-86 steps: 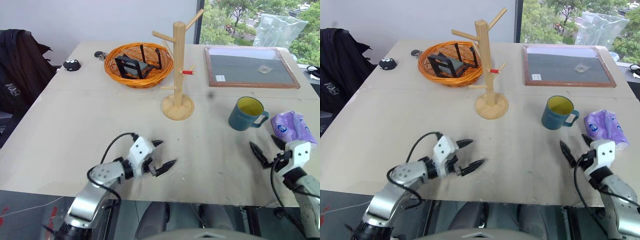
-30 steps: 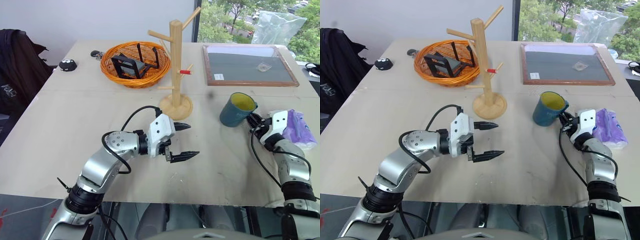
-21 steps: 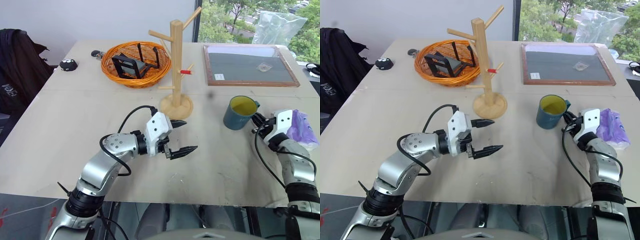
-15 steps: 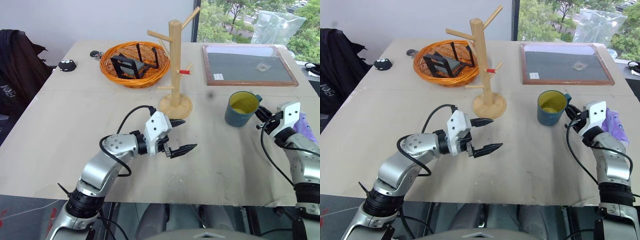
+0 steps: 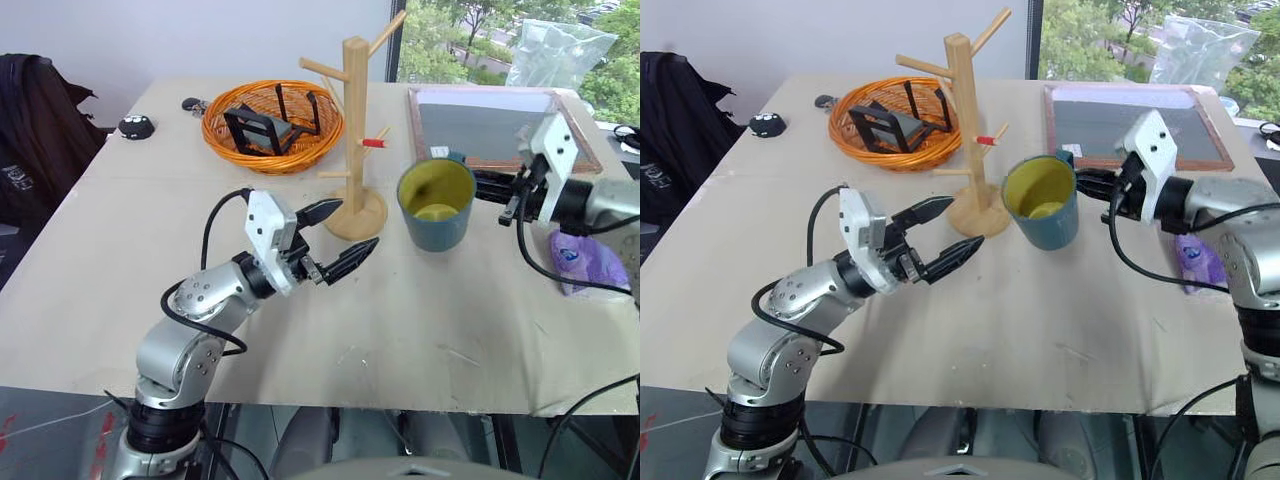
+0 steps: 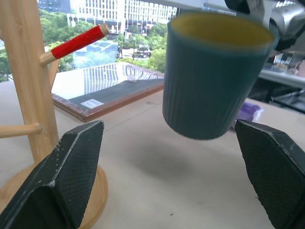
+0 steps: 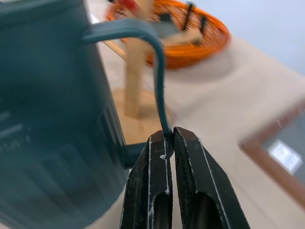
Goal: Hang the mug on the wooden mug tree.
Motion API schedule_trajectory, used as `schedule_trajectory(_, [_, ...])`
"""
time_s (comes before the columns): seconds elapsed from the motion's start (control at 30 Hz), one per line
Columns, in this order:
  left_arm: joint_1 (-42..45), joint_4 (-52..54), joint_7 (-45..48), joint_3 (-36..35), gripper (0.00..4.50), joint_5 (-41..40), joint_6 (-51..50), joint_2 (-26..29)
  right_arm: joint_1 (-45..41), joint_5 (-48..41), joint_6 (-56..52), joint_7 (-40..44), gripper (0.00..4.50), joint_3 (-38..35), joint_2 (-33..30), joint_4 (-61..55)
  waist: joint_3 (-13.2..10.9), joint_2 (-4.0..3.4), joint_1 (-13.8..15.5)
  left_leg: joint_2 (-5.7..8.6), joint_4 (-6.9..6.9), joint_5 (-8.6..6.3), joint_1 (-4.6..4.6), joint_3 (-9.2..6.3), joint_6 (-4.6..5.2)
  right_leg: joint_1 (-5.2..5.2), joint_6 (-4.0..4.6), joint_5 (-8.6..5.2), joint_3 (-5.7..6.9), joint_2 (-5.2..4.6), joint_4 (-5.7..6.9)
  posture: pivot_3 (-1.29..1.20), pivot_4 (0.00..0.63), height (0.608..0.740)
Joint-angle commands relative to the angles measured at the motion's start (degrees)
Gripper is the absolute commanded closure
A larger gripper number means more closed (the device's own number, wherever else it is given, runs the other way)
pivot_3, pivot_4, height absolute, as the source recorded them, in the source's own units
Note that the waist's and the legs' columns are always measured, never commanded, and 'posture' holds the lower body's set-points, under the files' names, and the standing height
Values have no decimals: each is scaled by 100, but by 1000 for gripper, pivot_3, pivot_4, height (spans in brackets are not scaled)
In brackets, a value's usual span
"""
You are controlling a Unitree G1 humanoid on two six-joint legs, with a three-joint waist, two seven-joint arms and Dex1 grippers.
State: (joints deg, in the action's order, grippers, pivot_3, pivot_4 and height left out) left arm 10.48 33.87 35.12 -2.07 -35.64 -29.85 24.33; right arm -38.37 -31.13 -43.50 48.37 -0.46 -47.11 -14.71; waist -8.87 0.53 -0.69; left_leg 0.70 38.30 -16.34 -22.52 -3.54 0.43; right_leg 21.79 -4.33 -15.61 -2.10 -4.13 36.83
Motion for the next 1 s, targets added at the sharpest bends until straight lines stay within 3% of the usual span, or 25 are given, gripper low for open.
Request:
schedule_trajectory(0.03, [-100,335,-61,-312,0,-344,102,-22,-614,-158,-667,-28,4405,191,-87,-457,0,1,0,0,0,0,-5,-3,0,3,0,0,3,1,0,0,150,737])
schedule_trajectory(0.4, [-505,63,176,-773,0,-624,547,3,-2443,82,-2552,-1016,4405,850,735,-34,-1,2,3,5,1,1,-12,-14,-1,5,2,0,17,-2,-2,0,150,737])
schedule_trajectory(0.8, [-639,-91,302,-861,0,-655,954,-40,-2827,428,-2839,-1167,4405,1252,1009,404,-1,2,-12,9,0,1,-23,-14,-1,15,2,0,21,-2,0,0,150,737])
schedule_trajectory(0.9, [-623,-104,278,-807,0,-631,993,-65,-2840,546,-2729,-1165,3562,1304,1025,418,-1,2,-12,9,0,1,-23,-14,-1,15,2,0,21,-2,0,0,150,737])
schedule_trajectory(1.0, [-628,-121,295,-793,0,-618,1022,-55,-2834,552,-2759,-1180,2098,1221,1090,411,-1,2,-13,9,0,1,-23,-15,-1,15,2,0,21,-2,0,0,150,737])
